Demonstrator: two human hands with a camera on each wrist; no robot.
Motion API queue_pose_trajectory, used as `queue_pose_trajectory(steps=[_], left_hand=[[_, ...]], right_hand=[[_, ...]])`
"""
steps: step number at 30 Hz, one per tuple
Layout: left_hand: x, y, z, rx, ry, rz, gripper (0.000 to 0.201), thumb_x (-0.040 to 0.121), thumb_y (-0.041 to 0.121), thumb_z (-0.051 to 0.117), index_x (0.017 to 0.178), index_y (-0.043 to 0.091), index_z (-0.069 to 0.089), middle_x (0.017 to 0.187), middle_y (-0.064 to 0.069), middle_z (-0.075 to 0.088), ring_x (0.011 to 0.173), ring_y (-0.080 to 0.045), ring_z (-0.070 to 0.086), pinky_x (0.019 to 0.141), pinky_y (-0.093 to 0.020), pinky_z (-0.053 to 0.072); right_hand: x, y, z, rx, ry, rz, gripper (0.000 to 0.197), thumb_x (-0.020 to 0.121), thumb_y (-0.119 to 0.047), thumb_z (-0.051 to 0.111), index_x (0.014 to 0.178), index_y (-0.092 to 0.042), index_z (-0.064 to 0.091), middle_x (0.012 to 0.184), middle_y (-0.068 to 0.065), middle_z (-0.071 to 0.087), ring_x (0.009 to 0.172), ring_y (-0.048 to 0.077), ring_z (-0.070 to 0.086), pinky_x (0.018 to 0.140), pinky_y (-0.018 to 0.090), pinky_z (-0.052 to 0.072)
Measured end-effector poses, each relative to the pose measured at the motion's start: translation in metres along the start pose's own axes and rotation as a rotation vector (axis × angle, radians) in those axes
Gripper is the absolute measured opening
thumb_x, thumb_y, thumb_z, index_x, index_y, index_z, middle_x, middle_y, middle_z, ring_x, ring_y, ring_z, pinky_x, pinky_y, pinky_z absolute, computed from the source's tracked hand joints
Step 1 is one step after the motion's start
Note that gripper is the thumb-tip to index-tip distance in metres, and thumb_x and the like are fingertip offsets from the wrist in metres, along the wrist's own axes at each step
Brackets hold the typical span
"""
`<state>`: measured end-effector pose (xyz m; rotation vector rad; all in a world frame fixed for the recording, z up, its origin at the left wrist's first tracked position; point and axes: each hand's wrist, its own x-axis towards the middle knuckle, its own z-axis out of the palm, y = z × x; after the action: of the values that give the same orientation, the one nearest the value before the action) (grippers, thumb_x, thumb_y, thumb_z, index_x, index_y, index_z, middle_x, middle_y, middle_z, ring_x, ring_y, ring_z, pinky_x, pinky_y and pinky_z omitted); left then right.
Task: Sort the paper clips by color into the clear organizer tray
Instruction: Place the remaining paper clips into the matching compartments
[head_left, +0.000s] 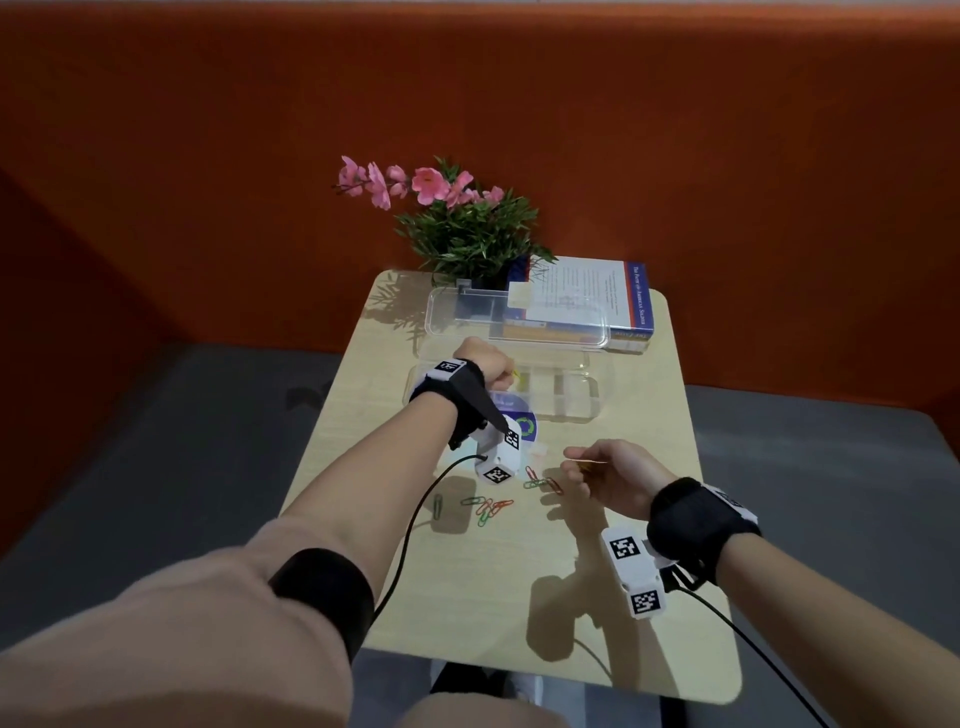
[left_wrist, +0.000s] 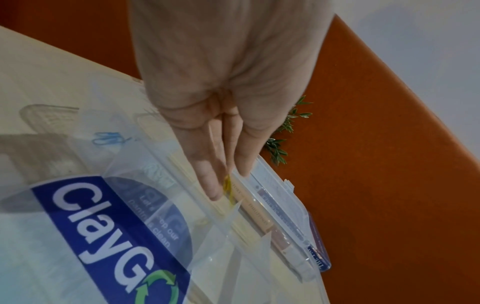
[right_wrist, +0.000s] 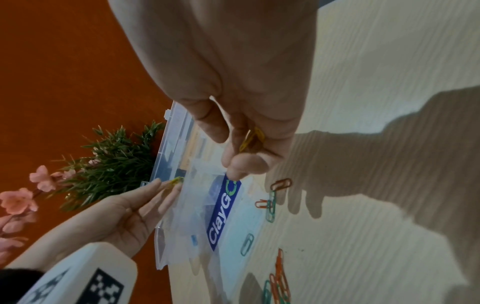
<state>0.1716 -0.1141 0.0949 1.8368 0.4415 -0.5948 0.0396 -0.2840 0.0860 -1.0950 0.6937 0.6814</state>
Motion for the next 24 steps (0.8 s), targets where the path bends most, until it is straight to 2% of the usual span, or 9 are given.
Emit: queue_pose_trajectory(steps=[2, 4, 6, 9, 14, 16, 20, 22, 24], left_hand=[[-0.001, 0.002, 0.0, -0.048, -0.025, -0.01, 0.034, 0.09, -0.009, 0.048, 0.062, 0.01, 0.044, 0.074, -0.01, 0.047, 0.06, -0.02, 0.047, 0.059, -0.029, 0.044], [-0.005, 0.001, -0.002, -0.061, -0.025, -0.01, 0.028, 0.092, -0.007, 0.045, 0.068, 0.007, 0.048, 0.075, -0.007, 0.047, 0.055, -0.018, 0.044, 0.054, -0.025, 0.04], [-0.014, -0.001, -0.007, -0.079, -0.005, 0.031, 0.012, 0.094, 0.001, 0.049, 0.094, 0.0, 0.062, 0.086, -0.012, 0.057, 0.064, -0.019, 0.053, 0.063, -0.024, 0.049], [-0.026, -0.013, -0.019, -0.088, 0.072, 0.147, 0.027, 0.097, 0.004, 0.047, 0.119, -0.001, 0.062, 0.099, -0.011, 0.062, 0.086, -0.021, 0.058, 0.082, -0.028, 0.053], [-0.048, -0.058, -0.045, -0.059, 0.125, 0.185, 0.022, 0.098, 0.008, 0.046, 0.099, 0.012, 0.067, 0.093, -0.007, 0.064, 0.082, -0.019, 0.057, 0.083, -0.033, 0.05], [-0.051, -0.081, -0.055, -0.06, 0.115, 0.143, 0.025, 0.098, 0.009, 0.046, 0.084, 0.017, 0.065, 0.085, -0.007, 0.063, 0.073, -0.018, 0.055, 0.074, -0.032, 0.049], [-0.055, -0.114, -0.065, -0.073, 0.113, 0.068, 0.031, 0.093, 0.001, 0.048, 0.073, 0.016, 0.065, 0.066, -0.006, 0.057, 0.059, -0.019, 0.045, 0.06, -0.027, 0.033], [-0.058, -0.123, -0.065, -0.014, 0.12, 0.067, 0.028, 0.089, -0.001, 0.052, 0.072, 0.016, 0.066, 0.063, -0.007, 0.057, 0.057, -0.02, 0.045, 0.058, -0.029, 0.034], [-0.063, -0.128, -0.063, 0.124, 0.147, 0.092, 0.022, 0.087, 0.002, 0.056, 0.075, 0.017, 0.067, 0.069, -0.006, 0.06, 0.064, -0.022, 0.055, 0.063, -0.031, 0.045]], right_hand=[[-0.001, -0.009, 0.003, 0.021, -0.022, -0.009, 0.024, 0.091, 0.0, 0.026, 0.11, -0.001, 0.041, 0.078, 0.014, 0.048, 0.062, 0.02, 0.044, 0.041, 0.022, 0.042], [-0.002, -0.022, 0.009, 0.04, -0.041, -0.02, 0.027, 0.093, 0.0, 0.026, 0.114, 0.002, 0.043, 0.086, 0.016, 0.051, 0.068, 0.022, 0.049, 0.047, 0.023, 0.049], [0.0, -0.04, 0.018, 0.055, -0.05, -0.051, 0.028, 0.096, 0.0, 0.025, 0.11, 0.004, 0.049, 0.098, 0.019, 0.053, 0.079, 0.024, 0.055, 0.068, 0.026, 0.055], [0.006, -0.067, 0.037, 0.081, -0.042, -0.099, 0.025, 0.096, 0.001, 0.03, 0.11, 0.005, 0.05, 0.113, 0.021, 0.053, 0.091, 0.026, 0.057, 0.096, 0.034, 0.049], [0.03, -0.092, 0.07, 0.0, 0.003, -0.141, 0.018, 0.096, -0.01, 0.037, 0.098, 0.003, 0.049, 0.103, 0.02, 0.05, 0.087, 0.028, 0.053, 0.098, 0.039, 0.045], [0.037, -0.098, 0.079, -0.084, 0.03, -0.154, 0.031, 0.097, -0.018, 0.039, 0.115, 0.006, 0.049, 0.106, 0.022, 0.049, 0.086, 0.029, 0.052, 0.103, 0.041, 0.039], [0.042, -0.102, 0.081, -0.218, 0.025, -0.128, 0.058, 0.098, -0.031, 0.038, 0.143, 0.003, 0.031, 0.151, 0.026, 0.028, 0.141, 0.039, 0.027, 0.118, 0.044, 0.023], [0.039, -0.1, 0.078, -0.267, 0.028, -0.178, 0.049, 0.097, -0.028, 0.039, 0.135, 0.003, 0.042, 0.142, 0.022, 0.04, 0.133, 0.038, 0.038, 0.115, 0.045, 0.029], [0.032, -0.093, 0.075, -0.301, 0.01, -0.247, 0.026, 0.095, -0.017, 0.044, 0.112, -0.001, 0.056, 0.111, 0.016, 0.054, 0.102, 0.03, 0.054, 0.102, 0.041, 0.043]])
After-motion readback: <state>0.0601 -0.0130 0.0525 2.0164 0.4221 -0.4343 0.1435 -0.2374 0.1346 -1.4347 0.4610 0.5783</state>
